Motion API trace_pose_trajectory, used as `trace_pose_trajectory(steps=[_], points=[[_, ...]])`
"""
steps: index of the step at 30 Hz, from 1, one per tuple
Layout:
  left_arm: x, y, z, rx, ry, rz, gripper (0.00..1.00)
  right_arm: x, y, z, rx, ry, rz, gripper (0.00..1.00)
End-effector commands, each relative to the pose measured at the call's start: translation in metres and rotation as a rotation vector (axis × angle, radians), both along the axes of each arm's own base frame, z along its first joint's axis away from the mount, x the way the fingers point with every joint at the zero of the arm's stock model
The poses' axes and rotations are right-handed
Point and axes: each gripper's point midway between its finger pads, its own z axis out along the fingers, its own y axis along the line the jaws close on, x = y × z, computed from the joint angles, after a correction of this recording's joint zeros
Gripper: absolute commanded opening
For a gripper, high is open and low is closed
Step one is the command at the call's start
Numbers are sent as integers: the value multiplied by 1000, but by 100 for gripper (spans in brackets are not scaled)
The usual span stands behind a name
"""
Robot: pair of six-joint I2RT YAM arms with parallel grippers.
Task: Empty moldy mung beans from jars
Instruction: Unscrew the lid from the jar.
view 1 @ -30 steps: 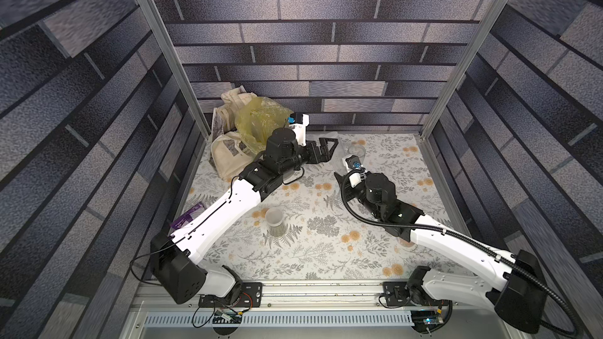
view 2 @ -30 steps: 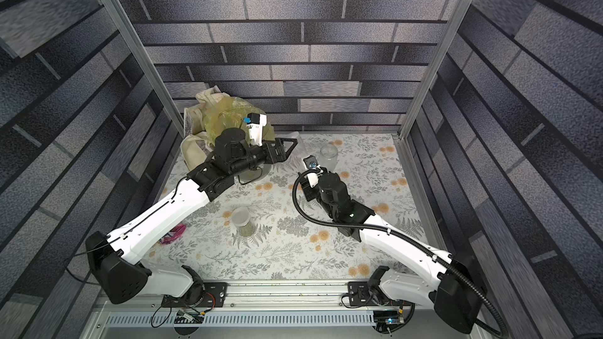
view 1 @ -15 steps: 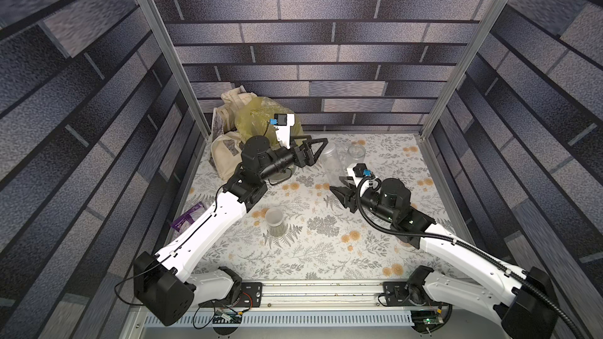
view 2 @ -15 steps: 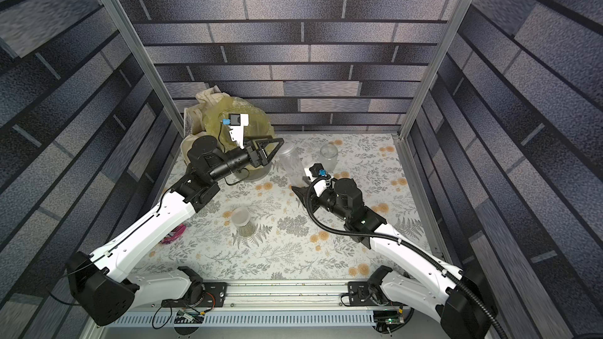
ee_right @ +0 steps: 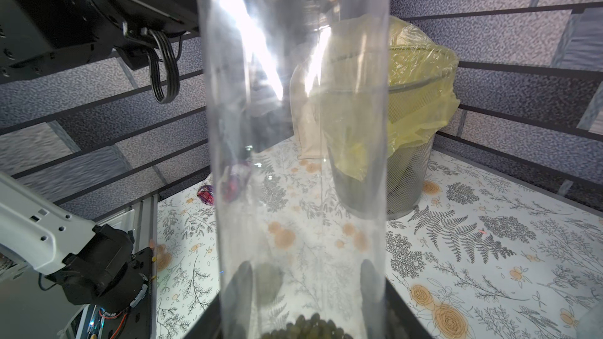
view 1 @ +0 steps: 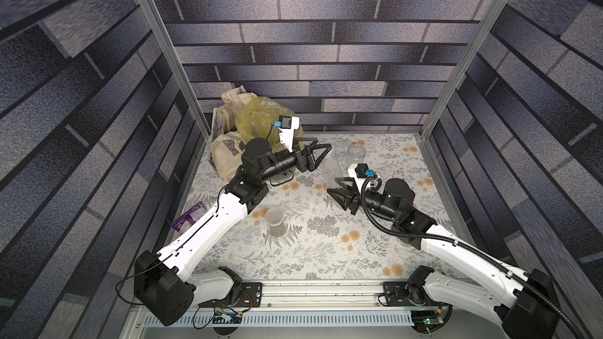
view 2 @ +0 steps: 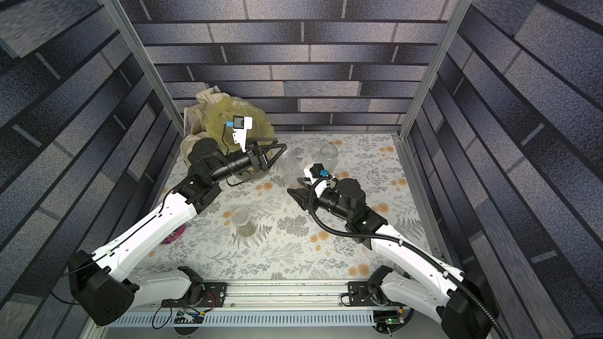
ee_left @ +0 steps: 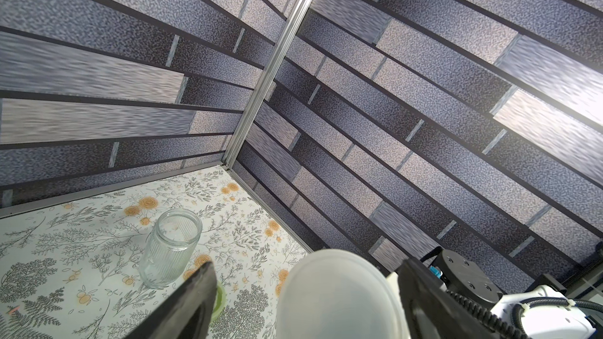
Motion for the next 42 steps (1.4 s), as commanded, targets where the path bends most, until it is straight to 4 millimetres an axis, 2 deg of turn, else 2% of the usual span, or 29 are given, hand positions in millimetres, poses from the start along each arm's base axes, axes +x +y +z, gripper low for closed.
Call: trace_pose_trajectory(steps=[1, 19, 29, 35, 38, 42], points=[[-6, -3, 3, 5, -38, -31, 86, -3, -5, 16, 51, -41, -1, 34], [-11, -20, 3, 5, -38, -111, 80, -4, -9, 15, 51, -35, -3, 34], [-7, -22, 6, -5, -32, -114, 64, -1, -9, 12, 42, -34, -17, 34], [-4, -25, 1, 20, 5, -114, 58, 2, -12, 12, 29, -49, -36, 34], [3, -25, -6, 41, 35, -87, 57, 15, -16, 6, -29, -26, -104, 32], [27, -18, -23, 108, 120, 38, 56, 38, -31, -5, -138, -32, -250, 30]])
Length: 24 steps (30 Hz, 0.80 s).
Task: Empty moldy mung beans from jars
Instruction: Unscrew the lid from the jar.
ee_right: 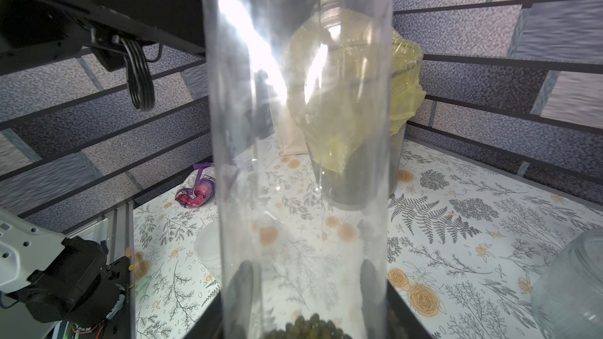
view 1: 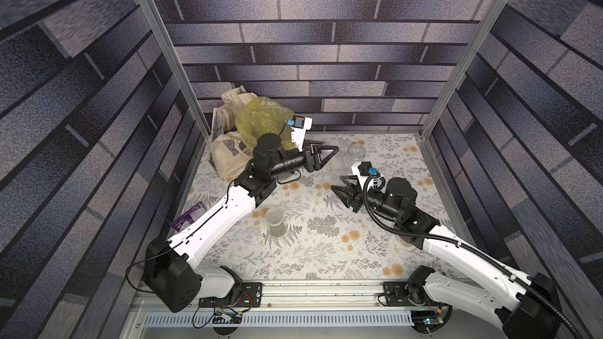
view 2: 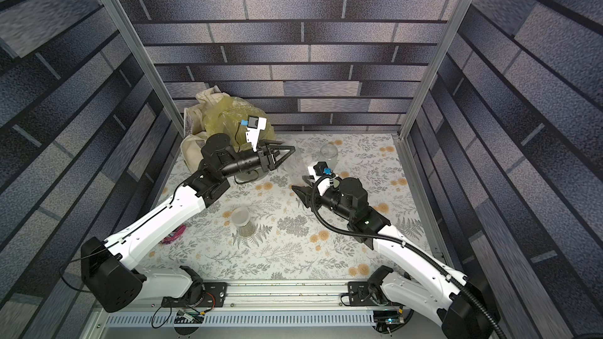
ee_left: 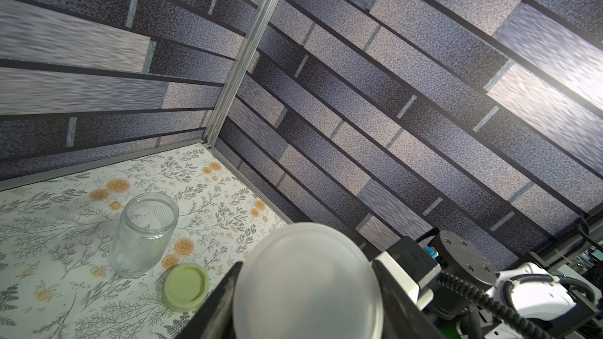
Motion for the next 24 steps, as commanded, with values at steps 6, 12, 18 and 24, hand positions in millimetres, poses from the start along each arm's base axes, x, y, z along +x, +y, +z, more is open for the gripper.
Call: trace_pose_trajectory(steps=[6, 12, 18, 24], points=[[49, 8, -26, 140, 186, 221, 56, 48, -35, -4, -212, -85, -299, 28], [72, 3, -44, 248, 289, 272, 56, 71, -50, 10, -303, -167, -456, 26], [85, -2, -44, 321, 333, 280, 56, 82, -43, 21, -331, -227, -462, 27], [90, -1, -38, 397, 347, 301, 56, 92, -41, 26, -358, -238, -486, 27]])
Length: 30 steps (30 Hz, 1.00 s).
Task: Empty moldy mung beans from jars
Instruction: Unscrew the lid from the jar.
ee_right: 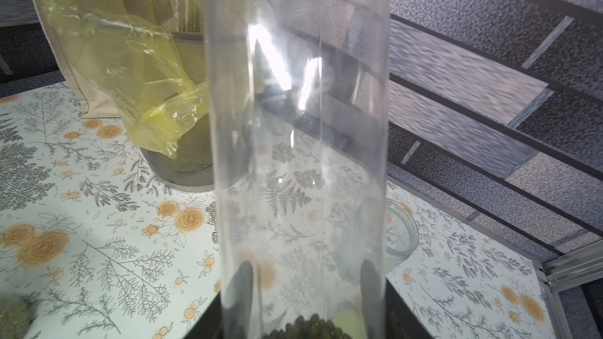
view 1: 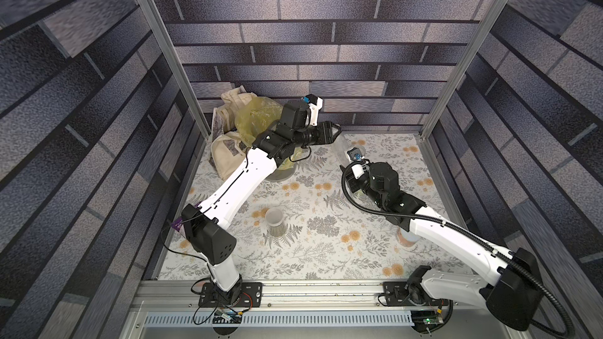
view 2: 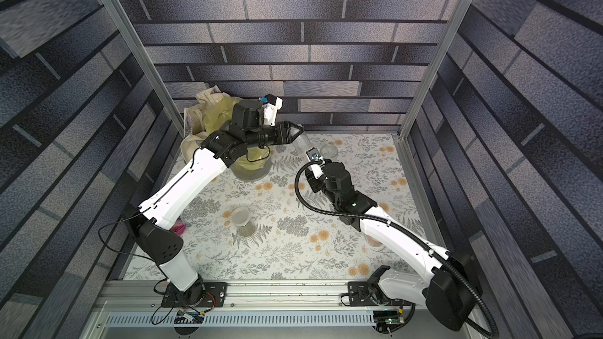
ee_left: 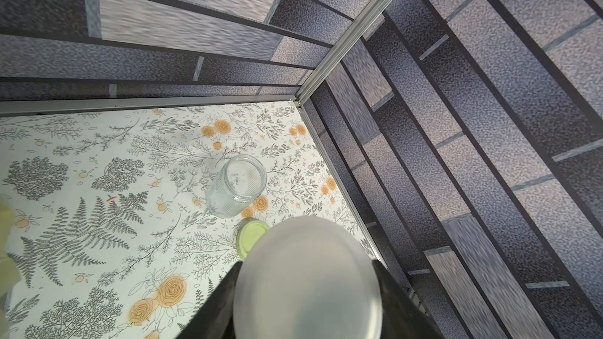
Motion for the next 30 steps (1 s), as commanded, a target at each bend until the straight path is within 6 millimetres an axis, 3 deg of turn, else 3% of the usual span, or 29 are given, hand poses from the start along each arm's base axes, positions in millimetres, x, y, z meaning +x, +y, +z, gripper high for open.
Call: trace_pose_trajectory(steps=[1, 11, 18, 30], points=[[0, 13, -22, 126, 67, 38, 56, 10, -4, 36, 28, -88, -53, 27], [2, 9, -18, 97, 84, 65, 58, 19, -3, 36, 60, -79, -98, 27], [19, 29, -9, -85, 118, 147, 57, 19, -10, 38, 50, -129, -124, 28], [31, 36, -12, -228, 136, 256, 56, 15, -15, 39, 62, -167, -130, 28]])
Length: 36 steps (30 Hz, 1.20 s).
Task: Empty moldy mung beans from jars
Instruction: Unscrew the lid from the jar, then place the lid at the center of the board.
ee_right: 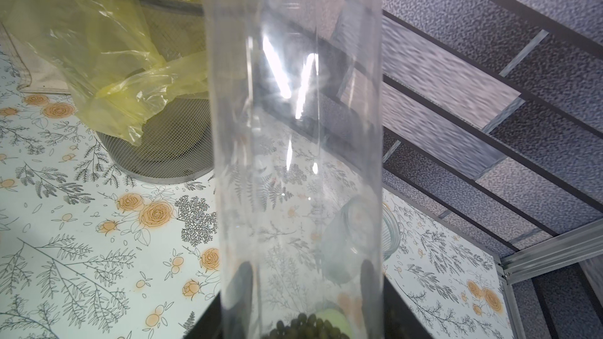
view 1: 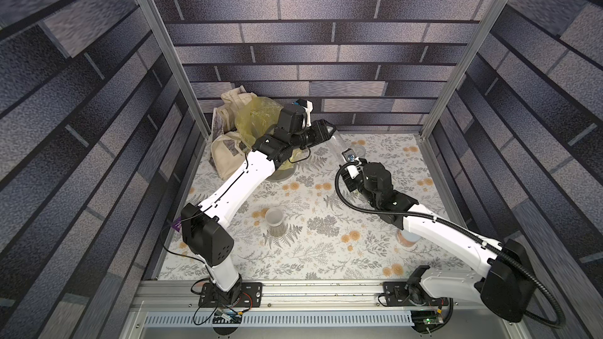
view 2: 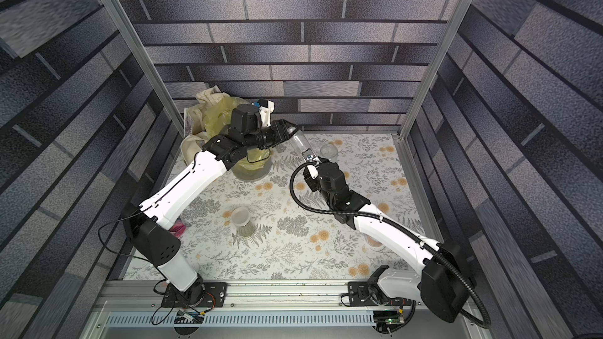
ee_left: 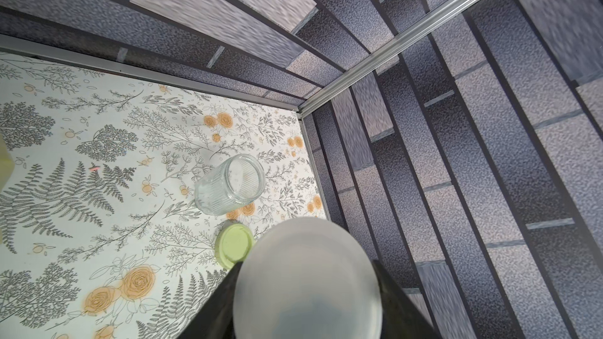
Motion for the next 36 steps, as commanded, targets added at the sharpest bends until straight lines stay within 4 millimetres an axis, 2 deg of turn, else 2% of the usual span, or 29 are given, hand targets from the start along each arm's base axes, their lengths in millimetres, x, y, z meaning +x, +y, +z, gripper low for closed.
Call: trace_pose_trajectory(steps=[1, 10, 13, 17, 21, 25, 28, 30, 36], points=[[15, 23, 6, -41, -5, 134, 56, 3, -12, 51, 141, -140, -68, 28], [18, 25, 8, -36, -52, 177, 57, 0, -12, 49, 159, -129, -59, 28], [21, 32, 7, -16, -75, 203, 57, -2, -13, 47, 156, -121, -55, 28], [17, 35, -5, 29, -100, 175, 58, -10, -19, 48, 174, -118, -55, 28], [-2, 27, -44, 94, -149, 96, 59, -28, -32, 59, 202, -117, -44, 29], [-25, 14, -90, 281, -239, 38, 60, -45, -42, 66, 238, -99, -30, 30], [-27, 15, -118, 319, -263, 67, 60, -51, -45, 64, 250, -78, -28, 30], [-27, 11, -130, 314, -286, 77, 60, -53, -46, 60, 261, -64, -33, 30], [-22, -11, -170, 444, -388, 61, 61, -58, -49, 44, 274, -22, -34, 31]])
